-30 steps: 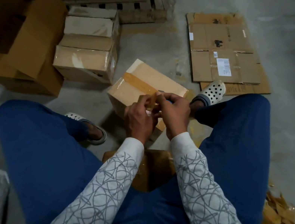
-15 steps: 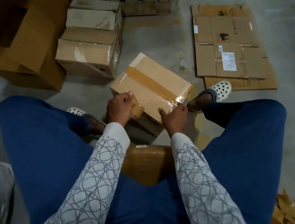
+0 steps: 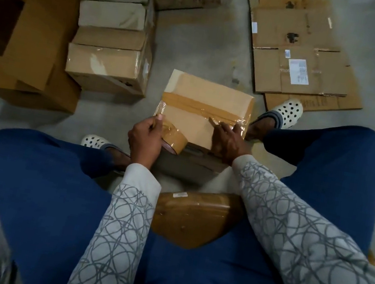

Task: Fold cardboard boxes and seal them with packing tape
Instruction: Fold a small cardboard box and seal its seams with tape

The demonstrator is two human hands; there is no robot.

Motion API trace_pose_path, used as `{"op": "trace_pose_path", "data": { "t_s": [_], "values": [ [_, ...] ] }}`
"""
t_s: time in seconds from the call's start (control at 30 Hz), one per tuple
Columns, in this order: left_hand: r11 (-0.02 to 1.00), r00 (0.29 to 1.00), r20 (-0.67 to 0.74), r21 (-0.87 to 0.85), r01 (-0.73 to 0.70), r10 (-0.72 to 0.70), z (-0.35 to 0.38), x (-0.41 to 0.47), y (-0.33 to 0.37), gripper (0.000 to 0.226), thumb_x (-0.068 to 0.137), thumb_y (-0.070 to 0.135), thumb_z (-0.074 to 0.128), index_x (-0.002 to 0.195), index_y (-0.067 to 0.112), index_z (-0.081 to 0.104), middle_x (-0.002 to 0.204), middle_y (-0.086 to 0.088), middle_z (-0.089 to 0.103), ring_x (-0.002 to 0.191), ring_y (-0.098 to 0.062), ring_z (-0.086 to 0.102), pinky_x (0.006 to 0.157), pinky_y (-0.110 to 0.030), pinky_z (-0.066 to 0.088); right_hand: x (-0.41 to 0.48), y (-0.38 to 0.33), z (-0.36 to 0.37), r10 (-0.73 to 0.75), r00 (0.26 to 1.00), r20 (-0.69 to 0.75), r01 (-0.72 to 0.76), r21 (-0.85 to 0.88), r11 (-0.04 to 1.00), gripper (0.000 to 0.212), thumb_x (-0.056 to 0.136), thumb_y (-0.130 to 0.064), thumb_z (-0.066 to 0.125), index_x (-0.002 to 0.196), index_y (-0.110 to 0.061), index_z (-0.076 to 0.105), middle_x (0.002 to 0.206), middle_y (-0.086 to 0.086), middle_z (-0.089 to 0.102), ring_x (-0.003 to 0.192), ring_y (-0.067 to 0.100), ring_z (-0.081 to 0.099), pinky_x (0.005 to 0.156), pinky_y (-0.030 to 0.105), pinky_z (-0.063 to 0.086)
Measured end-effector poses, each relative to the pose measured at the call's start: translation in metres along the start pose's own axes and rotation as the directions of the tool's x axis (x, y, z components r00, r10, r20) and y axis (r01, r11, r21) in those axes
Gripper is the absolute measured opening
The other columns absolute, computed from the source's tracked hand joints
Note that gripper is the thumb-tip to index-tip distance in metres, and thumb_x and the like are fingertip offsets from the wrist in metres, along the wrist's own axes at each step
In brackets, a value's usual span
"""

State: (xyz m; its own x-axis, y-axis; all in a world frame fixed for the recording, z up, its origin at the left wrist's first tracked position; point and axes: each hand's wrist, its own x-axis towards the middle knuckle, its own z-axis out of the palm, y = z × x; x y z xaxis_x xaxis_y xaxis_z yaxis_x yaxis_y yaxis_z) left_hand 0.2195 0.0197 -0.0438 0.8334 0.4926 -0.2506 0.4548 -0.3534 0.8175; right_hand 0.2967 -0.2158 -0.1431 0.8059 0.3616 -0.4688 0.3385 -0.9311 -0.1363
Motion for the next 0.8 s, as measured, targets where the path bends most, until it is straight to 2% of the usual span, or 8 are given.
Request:
{"op": "trace_pose_path", "data": {
  "t_s": [0.17, 0.3, 0.4, 0.5, 0.57, 0.63, 0.7, 0.8],
  "values": [
    [0.997, 0.996, 0.055, 0.024, -0.073, 0.072, 0.012, 0.004, 0.005, 0.045, 0.105, 0.042, 0.048, 0.07, 0.015, 0.059, 0.07, -0.005, 0.06, 0.07, -0.022, 0.055, 0.068, -0.033, 0.045, 0.008, 0.062, -0.02, -0.186, 0.983, 0.0, 0.184, -0.137, 0.973, 0.087, 0.089, 0.006, 0.059, 0.162, -0.019, 0.018, 0.165, 0.008, 0.024, 0.133, 0.038, 0.042, 0.097, 0.046, 0.053],
    [0.99, 0.989, 0.097, 0.076, -0.12, 0.112, 0.016, 0.004, 0.006, 0.041, 0.107, 0.039, 0.043, 0.084, 0.013, 0.066, 0.082, -0.008, 0.066, 0.08, -0.024, 0.063, 0.076, -0.041, 0.054, 0.006, 0.083, -0.024, 0.061, 0.985, -0.159, -0.05, 0.076, 0.996, 0.084, 0.083, 0.01, 0.065, 0.157, -0.014, 0.031, 0.156, 0.016, 0.039, 0.133, 0.043, 0.042, 0.099, 0.054, 0.05],
    [0.982, 0.979, 0.132, 0.087, -0.167, 0.155, 0.015, 0.003, 0.01, 0.04, 0.108, 0.038, 0.042, 0.108, 0.012, 0.071, 0.098, -0.009, 0.072, 0.091, -0.024, 0.067, 0.082, -0.043, 0.058, 0.006, 0.08, -0.03, 0.262, 0.95, -0.17, -0.222, 0.223, 0.949, 0.058, 0.086, -0.004, 0.07, 0.14, -0.006, 0.049, 0.141, 0.018, 0.052, 0.129, 0.044, 0.046, 0.104, 0.054, 0.043],
    [0.966, 0.967, 0.151, 0.126, -0.227, 0.207, 0.014, -0.001, 0.013, 0.037, 0.106, 0.038, 0.047, 0.108, 0.01, 0.071, 0.099, -0.011, 0.072, 0.09, -0.026, 0.067, 0.081, -0.044, 0.058, -0.003, 0.056, -0.041, 0.284, 0.954, -0.098, -0.262, 0.193, 0.946, 0.043, 0.088, -0.02, 0.071, 0.127, -0.007, 0.061, 0.13, 0.013, 0.063, 0.126, 0.037, 0.054, 0.113, 0.044, 0.033],
    [0.959, 0.961, 0.161, 0.138, -0.246, 0.224, 0.013, -0.004, 0.014, 0.033, 0.103, 0.038, 0.054, 0.102, 0.01, 0.071, 0.096, -0.01, 0.072, 0.088, -0.026, 0.067, 0.08, -0.041, 0.058, -0.011, 0.029, -0.051, 0.277, 0.957, -0.09, -0.231, 0.345, 0.91, 0.041, 0.092, -0.028, 0.07, 0.129, -0.012, 0.064, 0.128, 0.014, 0.066, 0.12, 0.034, 0.06, 0.107, 0.037, 0.04],
    [0.956, 0.955, 0.189, 0.141, -0.258, 0.23, 0.012, -0.007, 0.015, 0.031, 0.102, 0.038, 0.056, 0.098, 0.011, 0.071, 0.093, -0.009, 0.072, 0.087, -0.026, 0.068, 0.078, -0.039, 0.057, -0.019, -0.004, -0.061, 0.222, 0.973, -0.06, -0.135, 0.632, 0.763, 0.046, 0.092, -0.048, 0.07, 0.129, -0.021, 0.068, 0.127, 0.008, 0.069, 0.117, 0.027, 0.064, 0.105, 0.038, 0.047],
    [0.962, 0.953, 0.209, 0.119, -0.246, 0.218, 0.011, -0.009, 0.016, 0.031, 0.103, 0.038, 0.055, 0.094, 0.012, 0.071, 0.091, -0.008, 0.071, 0.087, -0.026, 0.068, 0.078, -0.04, 0.057, -0.027, -0.037, -0.07, 0.104, 0.994, -0.01, -0.045, 0.856, 0.515, 0.05, 0.089, -0.066, 0.061, 0.115, -0.026, 0.076, 0.113, -0.001, 0.076, 0.106, 0.02, 0.07, 0.1, 0.043, 0.054],
    [0.988, 0.969, 0.197, 0.01, -0.155, 0.15, 0.003, -0.001, 0.021, 0.027, 0.102, 0.038, 0.056, 0.095, 0.019, 0.073, 0.094, -0.005, 0.073, 0.089, -0.025, 0.07, 0.08, -0.041, 0.059, -0.049, -0.068, -0.077, -0.024, 0.998, 0.063, -0.054, 0.961, 0.27, 0.046, 0.093, -0.057, 0.063, 0.109, -0.016, 0.077, 0.107, -0.002, 0.076, 0.1, 0.014, 0.072, 0.089, 0.03, 0.058]
  ]
}}
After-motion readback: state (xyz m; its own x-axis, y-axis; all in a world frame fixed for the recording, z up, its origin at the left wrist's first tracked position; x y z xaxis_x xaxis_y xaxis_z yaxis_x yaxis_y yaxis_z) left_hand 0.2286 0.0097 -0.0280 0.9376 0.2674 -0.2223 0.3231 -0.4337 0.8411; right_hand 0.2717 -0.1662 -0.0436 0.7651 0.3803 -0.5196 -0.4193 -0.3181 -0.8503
